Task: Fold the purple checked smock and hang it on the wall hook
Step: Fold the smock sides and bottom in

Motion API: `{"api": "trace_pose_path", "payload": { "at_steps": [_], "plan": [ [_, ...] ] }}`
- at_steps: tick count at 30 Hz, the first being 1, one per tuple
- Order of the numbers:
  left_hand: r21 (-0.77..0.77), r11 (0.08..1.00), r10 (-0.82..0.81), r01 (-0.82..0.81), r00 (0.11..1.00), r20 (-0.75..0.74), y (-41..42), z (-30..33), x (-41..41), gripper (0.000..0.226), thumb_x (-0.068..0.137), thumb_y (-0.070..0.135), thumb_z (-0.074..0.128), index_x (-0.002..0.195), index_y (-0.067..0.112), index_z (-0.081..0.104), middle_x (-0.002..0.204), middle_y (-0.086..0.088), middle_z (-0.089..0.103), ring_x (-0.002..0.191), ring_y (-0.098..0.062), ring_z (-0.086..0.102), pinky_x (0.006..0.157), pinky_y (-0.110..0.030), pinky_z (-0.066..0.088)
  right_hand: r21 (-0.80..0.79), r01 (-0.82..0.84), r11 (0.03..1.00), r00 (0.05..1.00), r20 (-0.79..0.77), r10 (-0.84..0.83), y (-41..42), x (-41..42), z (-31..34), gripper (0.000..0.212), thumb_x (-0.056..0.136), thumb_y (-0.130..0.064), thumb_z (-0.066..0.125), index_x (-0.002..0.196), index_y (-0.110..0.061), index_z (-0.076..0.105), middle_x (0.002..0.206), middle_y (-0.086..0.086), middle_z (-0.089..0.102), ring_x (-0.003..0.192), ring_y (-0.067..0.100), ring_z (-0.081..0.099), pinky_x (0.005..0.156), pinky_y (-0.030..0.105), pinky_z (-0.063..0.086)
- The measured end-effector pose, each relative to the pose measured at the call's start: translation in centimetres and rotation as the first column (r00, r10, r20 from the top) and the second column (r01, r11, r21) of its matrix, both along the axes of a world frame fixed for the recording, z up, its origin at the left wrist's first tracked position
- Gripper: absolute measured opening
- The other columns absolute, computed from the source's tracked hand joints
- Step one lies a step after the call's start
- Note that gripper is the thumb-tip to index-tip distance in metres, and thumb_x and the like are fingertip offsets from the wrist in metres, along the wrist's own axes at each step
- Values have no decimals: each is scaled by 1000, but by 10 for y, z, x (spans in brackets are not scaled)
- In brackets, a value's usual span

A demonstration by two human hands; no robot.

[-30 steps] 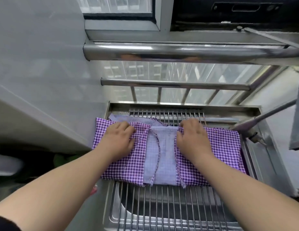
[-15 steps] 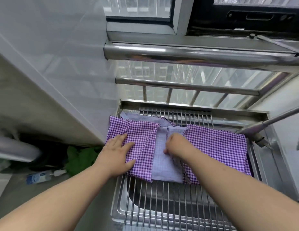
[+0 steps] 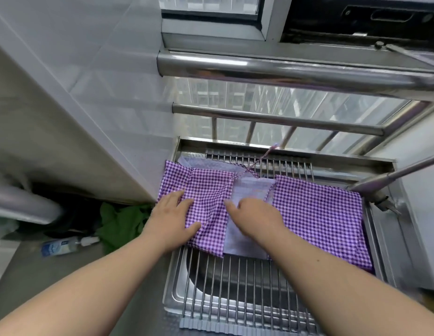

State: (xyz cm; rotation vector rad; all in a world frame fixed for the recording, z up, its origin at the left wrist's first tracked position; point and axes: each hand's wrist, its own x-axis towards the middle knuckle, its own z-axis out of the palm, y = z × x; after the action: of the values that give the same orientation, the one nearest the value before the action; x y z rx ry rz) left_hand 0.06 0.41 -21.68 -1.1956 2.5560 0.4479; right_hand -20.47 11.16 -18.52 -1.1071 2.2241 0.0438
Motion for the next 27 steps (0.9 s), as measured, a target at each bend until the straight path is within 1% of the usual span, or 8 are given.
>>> {"api": "trace_pose_path", "payload": {
  "at_steps": [4, 7, 10, 15, 18, 20, 24, 27],
  "plan": [
    [-5, 984, 177, -180, 968, -179, 19, -4, 34, 55, 89, 56, 63, 136, 28, 54, 138, 2, 47, 131, -23, 45, 112, -44, 39, 165, -16, 986, 989, 150, -9, 20, 24, -19, 60, 83, -79, 56, 87, -21, 68, 85, -2, 72, 80, 21, 68, 74, 38, 54],
    [166, 827, 561, -536, 779, -281, 31, -5, 45, 62, 85, 44, 75, 137, 21, 51, 135, -6, 49, 126, -29, 48, 108, -46, 42, 128, 55, 990, 957, 275, -89, 27, 34, -24, 29, 84, -50, 72, 79, -23, 61, 77, -2, 71, 71, 17, 67, 75, 41, 60],
    [322, 664, 747, -675, 616, -250, 28, -7, 46, 72, 83, 45, 78, 143, 18, 48, 136, -9, 54, 127, -34, 51, 108, -49, 44, 44, 103, 994, 943, 313, -111, 33, 39, -27, 21, 93, -37, 69, 80, -23, 59, 85, 3, 75, 74, 17, 67, 72, 36, 57],
    [517, 614, 760, -597, 624, -182, 21, -2, 41, 35, 95, 38, 70, 124, 20, 64, 115, -1, 70, 101, -23, 65, 89, -35, 51, -84, 303, 949, 864, 443, -237, 38, 45, -27, 25, 106, -29, 55, 83, -22, 48, 77, -1, 61, 64, 13, 56, 59, 30, 46],
    [571, 585, 766, -576, 624, -156, 19, -1, 41, 31, 102, 39, 62, 123, 18, 71, 121, -3, 73, 106, -25, 67, 95, -35, 51, -42, 377, 925, 789, 537, -297, 47, 49, -23, 18, 111, -30, 46, 101, -16, 53, 82, 9, 69, 53, 7, 65, 53, 29, 45],
    [609, 539, 805, -582, 570, -167, 17, 1, 43, 32, 102, 42, 59, 123, 21, 71, 122, -1, 74, 108, -24, 68, 102, -45, 54, 8, 373, 928, 762, 567, -312, 55, 48, -21, 19, 113, -32, 43, 111, -16, 53, 85, 15, 77, 45, 2, 62, 53, 28, 45],
    [808, 300, 926, -507, 360, -118, 25, 15, 39, 19, 110, 35, 48, 118, 30, 64, 117, 6, 71, 109, -20, 67, 81, -45, 65, 30, 282, 959, 821, 509, -258, 71, 33, -16, 19, 113, -34, 43, 105, -20, 52, 85, 10, 79, 49, 4, 64, 56, 29, 49],
    [827, 286, 931, -484, 344, -120, 31, 20, 40, 26, 112, 32, 44, 126, 21, 64, 119, -2, 74, 108, -25, 70, 78, -43, 64, 25, 230, 973, 859, 465, -215, 81, 24, -14, 23, 112, -35, 45, 107, -16, 54, 89, 10, 78, 55, 5, 69, 60, 33, 51]
  ]
}}
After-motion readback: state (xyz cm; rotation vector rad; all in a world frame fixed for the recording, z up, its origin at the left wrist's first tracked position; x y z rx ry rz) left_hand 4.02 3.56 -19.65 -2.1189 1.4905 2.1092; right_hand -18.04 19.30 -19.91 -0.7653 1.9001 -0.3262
